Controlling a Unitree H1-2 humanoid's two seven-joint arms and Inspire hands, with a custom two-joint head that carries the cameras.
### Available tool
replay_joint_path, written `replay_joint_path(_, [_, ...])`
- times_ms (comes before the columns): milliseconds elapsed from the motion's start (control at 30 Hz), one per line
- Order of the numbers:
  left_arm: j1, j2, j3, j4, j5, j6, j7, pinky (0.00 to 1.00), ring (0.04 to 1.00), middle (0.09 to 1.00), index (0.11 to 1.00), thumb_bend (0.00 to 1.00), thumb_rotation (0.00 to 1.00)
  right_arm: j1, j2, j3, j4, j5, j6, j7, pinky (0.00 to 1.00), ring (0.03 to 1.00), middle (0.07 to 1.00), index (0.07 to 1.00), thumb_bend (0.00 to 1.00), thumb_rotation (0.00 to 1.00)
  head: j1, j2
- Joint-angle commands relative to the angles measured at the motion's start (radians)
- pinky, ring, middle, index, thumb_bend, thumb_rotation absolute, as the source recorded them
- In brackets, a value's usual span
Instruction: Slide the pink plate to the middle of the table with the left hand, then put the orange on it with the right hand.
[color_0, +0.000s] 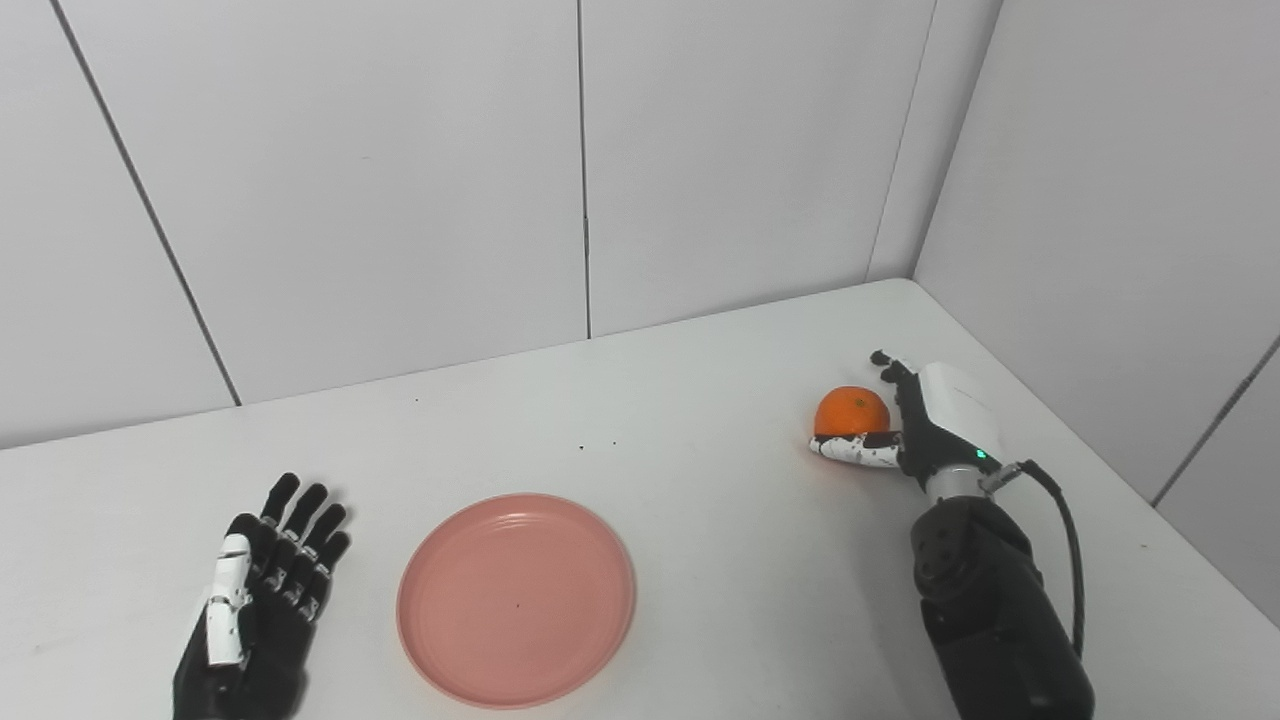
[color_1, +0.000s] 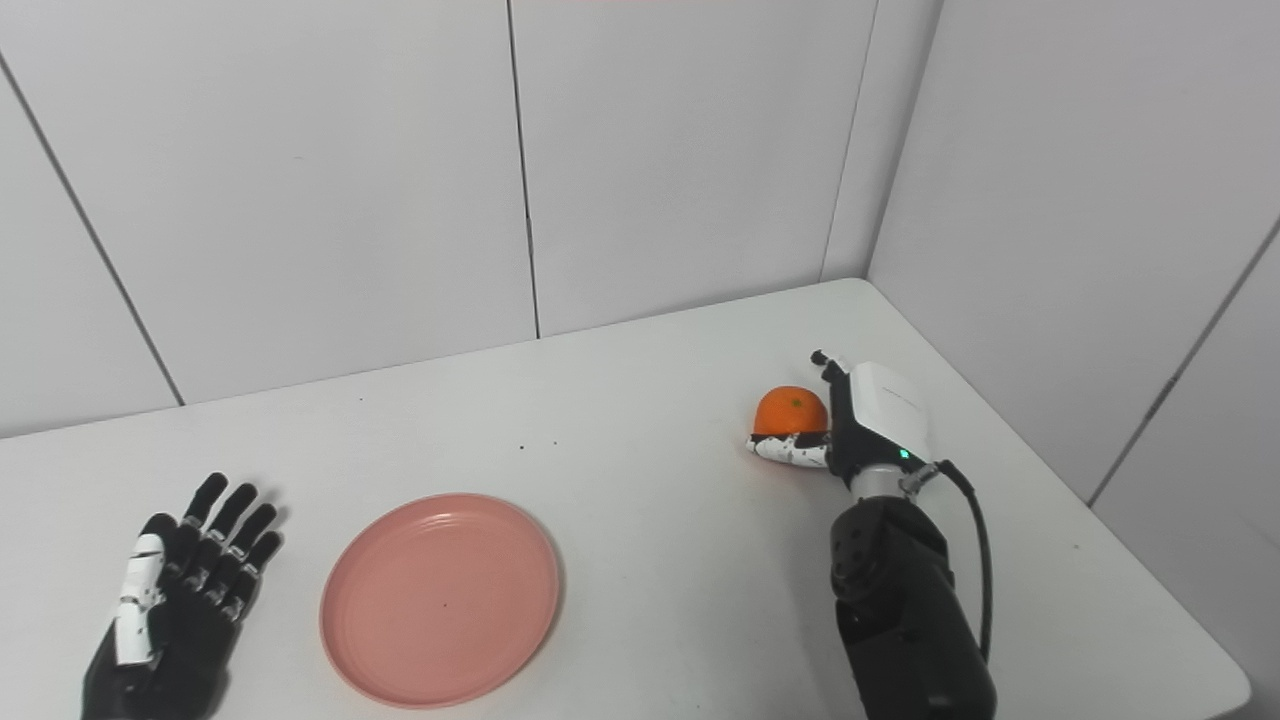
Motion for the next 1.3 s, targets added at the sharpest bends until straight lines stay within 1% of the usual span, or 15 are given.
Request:
replay_joint_path(0, [0.012,0.006,0.003,0.011,-0.008,0.028,0.001,1.00,0.962,0.973,0.968,0.30,1.00,-0.046,-0.024,-0.003,-0.004,-0.016,0.001,0.012,0.61,0.742,0.803,0.831,0.96,0.40,0.003,0.001])
replay_joint_path(100, [0.014,0.007,0.001,0.006,-0.004,0.030,0.003,0.99,0.959,0.969,0.965,0.30,1.00,-0.052,-0.026,-0.002,0.005,-0.011,0.001,0.022,0.63,0.749,0.803,0.824,0.97,0.40,0.003,0.001])
replay_joint_path(200, [0.013,0.006,0.002,0.006,-0.005,0.032,0.004,0.98,0.957,0.966,0.961,0.30,1.00,-0.060,-0.022,-0.007,0.014,-0.012,0.000,0.029,0.60,0.724,0.781,0.819,0.97,0.40,0.005,0.003])
replay_joint_path(333, [0.014,0.007,0.002,0.009,-0.006,0.028,0.000,0.99,0.957,0.967,0.962,0.30,1.00,-0.067,-0.019,-0.010,0.024,-0.014,0.001,0.036,0.51,0.637,0.716,0.809,0.96,0.38,0.005,0.003])
replay_joint_path(500, [0.015,0.008,0.004,0.012,-0.009,0.023,-0.005,1.00,0.962,0.970,0.965,0.30,1.00,-0.069,-0.025,-0.005,0.031,-0.021,0.000,0.047,0.48,0.605,0.692,0.760,0.95,0.33,0.007,0.006])
replay_joint_path(667, [0.013,0.008,0.007,0.018,-0.010,0.021,-0.008,1.00,0.963,0.972,0.968,0.31,1.00,-0.069,-0.042,0.005,0.038,-0.034,0.001,0.091,0.51,0.610,0.679,0.681,0.93,0.24,0.010,0.007])
replay_joint_path(767, [0.013,0.010,0.005,0.017,-0.005,0.020,-0.004,0.98,0.958,0.970,0.965,0.31,1.00,-0.068,-0.047,0.003,0.040,-0.044,0.001,0.110,0.44,0.534,0.615,0.642,0.91,0.17,0.010,0.008])
replay_joint_path(833, [0.014,0.012,0.003,0.015,-0.005,0.020,-0.005,0.98,0.957,0.969,0.963,0.31,1.00,-0.065,-0.053,0.009,0.042,-0.039,0.000,0.108,0.40,0.494,0.576,0.605,0.89,0.11,0.011,0.010])
replay_joint_path(867, [0.014,0.012,0.003,0.014,-0.005,0.020,-0.006,0.98,0.957,0.970,0.963,0.31,1.00,-0.063,-0.057,0.013,0.043,-0.037,0.001,0.107,0.40,0.481,0.561,0.536,0.67,0.13,0.011,0.010])
replay_joint_path(900, [0.014,0.013,0.003,0.016,-0.007,0.017,-0.009,0.98,0.957,0.970,0.963,0.31,1.00,-0.060,-0.060,0.015,0.041,-0.036,0.001,0.108,0.41,0.477,0.556,0.513,0.60,0.13,0.011,0.010])
replay_joint_path(933, [0.014,0.014,0.003,0.018,-0.008,0.014,-0.012,0.98,0.959,0.972,0.966,0.30,1.00,-0.058,-0.062,0.016,0.040,-0.034,0.001,0.109,0.36,0.436,0.520,0.497,0.55,0.13,0.011,0.010])
replay_joint_path(1033, [0.013,0.013,0.004,0.018,-0.010,0.017,-0.013,0.98,0.957,0.968,0.962,0.31,1.00,-0.054,-0.062,0.013,0.022,-0.036,0.000,0.113,0.31,0.388,0.453,0.495,0.53,0.01,0.014,0.012])
replay_joint_path(1167, [0.013,0.015,0.004,0.021,-0.008,0.012,-0.017,0.98,0.952,0.965,0.959,0.31,1.00,-0.049,-0.054,0.000,-0.017,-0.029,0.000,0.100,0.30,0.385,0.457,0.490,0.53,0.00,0.016,0.014])
replay_joint_path(1233, [0.013,0.014,0.005,0.020,-0.007,0.011,-0.016,0.97,0.950,0.964,0.959,0.31,1.00,-0.046,-0.052,-0.002,-0.040,-0.024,0.001,0.092,0.32,0.409,0.491,0.480,0.53,0.00,0.018,0.015])
replay_joint_path(1267, [0.013,0.015,0.004,0.021,-0.007,0.010,-0.018,0.97,0.950,0.964,0.960,0.31,1.00,-0.044,-0.051,-0.004,-0.057,-0.020,0.001,0.087,0.32,0.405,0.477,0.486,0.53,0.00,0.020,0.016])
